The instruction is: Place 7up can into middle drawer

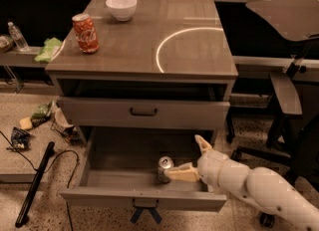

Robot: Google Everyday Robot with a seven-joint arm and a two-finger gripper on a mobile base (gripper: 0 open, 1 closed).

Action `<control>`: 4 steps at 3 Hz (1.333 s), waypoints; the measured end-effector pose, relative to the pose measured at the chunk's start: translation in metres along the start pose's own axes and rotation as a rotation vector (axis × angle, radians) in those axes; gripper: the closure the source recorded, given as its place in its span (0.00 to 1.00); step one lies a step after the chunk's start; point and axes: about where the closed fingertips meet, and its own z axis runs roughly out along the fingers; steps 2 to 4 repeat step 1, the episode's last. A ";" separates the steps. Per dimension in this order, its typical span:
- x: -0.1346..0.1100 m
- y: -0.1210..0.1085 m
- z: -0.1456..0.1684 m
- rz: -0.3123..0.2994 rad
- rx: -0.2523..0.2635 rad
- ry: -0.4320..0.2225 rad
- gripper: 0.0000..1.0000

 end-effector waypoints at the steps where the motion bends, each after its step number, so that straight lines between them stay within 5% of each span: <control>1: -0.005 -0.011 -0.023 0.002 0.051 -0.012 0.03; 4: -0.005 -0.011 -0.023 0.002 0.051 -0.012 0.03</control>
Offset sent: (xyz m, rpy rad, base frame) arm 0.0000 0.0000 0.0000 0.0000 0.0000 0.0000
